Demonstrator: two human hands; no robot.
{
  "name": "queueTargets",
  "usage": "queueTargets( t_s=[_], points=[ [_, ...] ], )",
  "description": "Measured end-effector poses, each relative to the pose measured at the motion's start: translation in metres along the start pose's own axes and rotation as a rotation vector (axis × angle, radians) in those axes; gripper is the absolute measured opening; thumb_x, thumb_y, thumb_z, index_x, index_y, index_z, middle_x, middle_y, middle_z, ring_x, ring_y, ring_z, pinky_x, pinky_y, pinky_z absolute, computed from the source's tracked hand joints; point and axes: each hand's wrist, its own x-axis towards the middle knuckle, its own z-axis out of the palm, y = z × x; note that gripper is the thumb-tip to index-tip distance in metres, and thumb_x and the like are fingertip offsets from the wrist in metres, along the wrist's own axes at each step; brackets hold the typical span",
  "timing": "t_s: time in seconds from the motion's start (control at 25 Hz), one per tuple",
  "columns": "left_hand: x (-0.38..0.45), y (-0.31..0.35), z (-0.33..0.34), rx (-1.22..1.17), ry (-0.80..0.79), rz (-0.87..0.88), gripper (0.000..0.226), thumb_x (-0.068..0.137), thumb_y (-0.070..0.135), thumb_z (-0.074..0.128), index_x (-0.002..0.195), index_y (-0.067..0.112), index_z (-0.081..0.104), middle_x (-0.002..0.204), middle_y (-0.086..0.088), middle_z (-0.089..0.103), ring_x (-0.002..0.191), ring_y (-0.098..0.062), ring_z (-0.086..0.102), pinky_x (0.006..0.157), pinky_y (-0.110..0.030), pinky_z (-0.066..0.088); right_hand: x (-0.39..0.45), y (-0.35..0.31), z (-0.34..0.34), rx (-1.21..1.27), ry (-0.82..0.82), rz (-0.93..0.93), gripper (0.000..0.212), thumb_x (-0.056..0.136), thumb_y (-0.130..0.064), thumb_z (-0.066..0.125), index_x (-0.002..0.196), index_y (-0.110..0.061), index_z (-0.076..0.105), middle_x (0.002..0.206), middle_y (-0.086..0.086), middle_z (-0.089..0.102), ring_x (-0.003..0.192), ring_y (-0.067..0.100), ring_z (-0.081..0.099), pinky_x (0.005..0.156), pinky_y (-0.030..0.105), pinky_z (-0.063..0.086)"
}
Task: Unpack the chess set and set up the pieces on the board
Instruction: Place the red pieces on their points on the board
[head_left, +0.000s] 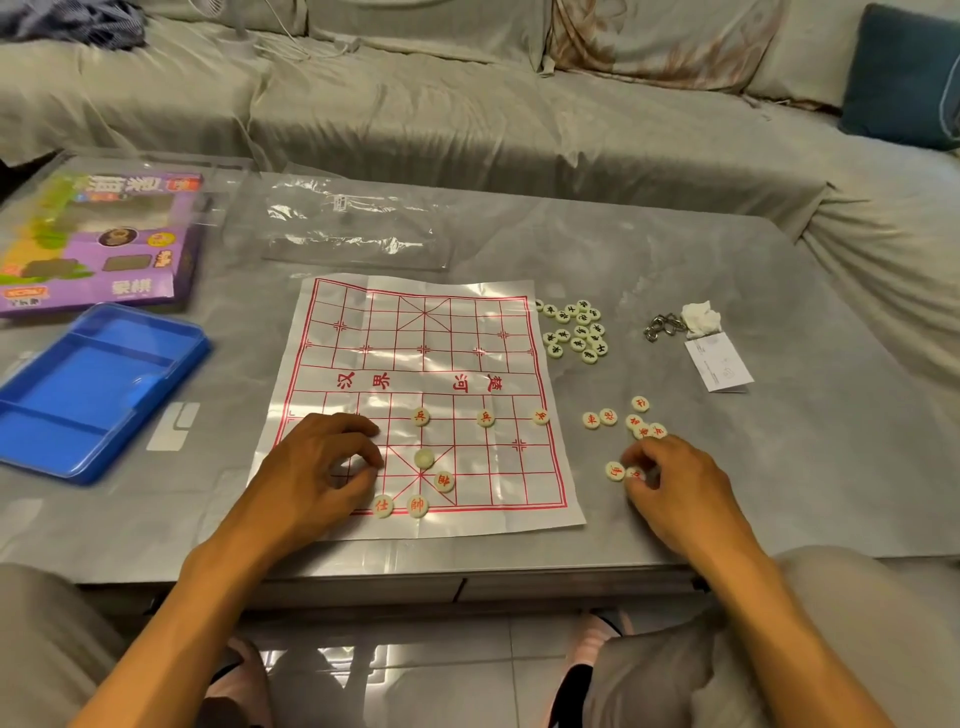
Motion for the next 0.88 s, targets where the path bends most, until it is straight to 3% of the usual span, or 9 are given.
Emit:
queueTargets(
  t_s=[0.2, 0.32, 0.4, 0.48, 0.56, 0.68, 0.88],
  points=[
    [0.0, 0.005, -0.003, -0.004, -0.002, -0.016, 0.005, 0.086, 0.035, 0.065, 0.091, 0.036, 0.066, 0.125, 0.018, 0.055, 0.113, 0.003, 0.037, 0.088, -0.018, 0.034, 0.005, -0.008, -0.001, 0.107, 0.102, -0.026, 0.011, 0.083, -0.015, 0.07, 0.093, -0.019, 0.067, 0.096, -0.001, 0.065, 0.078, 0.011, 0.056, 0.07, 0.019, 0.042],
    [0.002, 0.009, -0.002, 0.001, 0.035, -0.021, 0.008, 0.086, 0.037, 0.063, 0.092, 0.033, 0.067, 0.122, 0.014, 0.058, 0.109, 0.001, 0.04, 0.089, -0.019, 0.035, 0.008, -0.04, 0.003, 0.178, 0.162, -0.178, 0.012, 0.083, -0.012, 0.07, 0.094, -0.018, 0.067, 0.096, -0.005, 0.064, 0.076, 0.006, 0.055, 0.065, 0.008, 0.038],
    [0.005, 0.015, 0.0, 0.003, 0.079, -0.02, 0.022, 0.084, 0.046, 0.057, 0.095, 0.03, 0.068, 0.117, 0.011, 0.062, 0.104, -0.001, 0.045, 0.089, -0.021, 0.038, 0.01, -0.071, 0.012, 0.25, 0.113, -0.288, 0.017, 0.085, -0.016, 0.069, 0.101, -0.02, 0.067, 0.099, -0.009, 0.062, 0.077, 0.003, 0.056, 0.066, 0.004, 0.041],
    [0.01, 0.024, 0.001, 0.023, 0.094, 0.008, 0.035, 0.081, 0.052, 0.052, 0.099, 0.028, 0.07, 0.114, 0.009, 0.064, 0.102, -0.007, 0.05, 0.089, -0.027, 0.041, 0.007, -0.089, 0.024, 0.267, 0.025, -0.348, 0.02, 0.087, -0.022, 0.067, 0.107, -0.022, 0.065, 0.105, -0.009, 0.063, 0.088, 0.004, 0.057, 0.077, 0.01, 0.045],
    [0.017, 0.035, 0.003, 0.027, 0.057, 0.043, 0.04, 0.081, 0.054, 0.05, 0.103, 0.028, 0.071, 0.114, 0.009, 0.065, 0.1, -0.009, 0.051, 0.087, -0.03, 0.042, 0.002, -0.082, 0.028, 0.209, 0.05, -0.324, 0.021, 0.089, -0.025, 0.063, 0.11, -0.022, 0.065, 0.111, -0.007, 0.063, 0.099, 0.009, 0.056, 0.083, 0.02, 0.047],
    [0.025, 0.043, 0.009, 0.01, -0.039, 0.088, 0.037, 0.082, 0.053, 0.052, 0.107, 0.03, 0.069, 0.114, 0.011, 0.063, 0.095, -0.005, 0.049, 0.078, -0.021, 0.037, -0.004, -0.041, 0.017, 0.132, 0.164, -0.15, 0.019, 0.09, -0.022, 0.062, 0.109, -0.021, 0.065, 0.109, -0.004, 0.062, 0.097, 0.012, 0.055, 0.077, 0.022, 0.044],
    [0.029, 0.051, 0.015, -0.031, -0.054, 0.039, 0.022, 0.089, 0.038, 0.06, 0.105, 0.027, 0.07, 0.105, 0.012, 0.064, 0.089, -0.009, 0.058, 0.069, -0.006, 0.035, 0.001, -0.015, 0.014, 0.088, 0.061, -0.1, 0.014, 0.088, -0.025, 0.065, 0.102, -0.025, 0.064, 0.102, -0.005, 0.061, 0.086, 0.009, 0.054, 0.074, 0.022, 0.045]
  ],
)
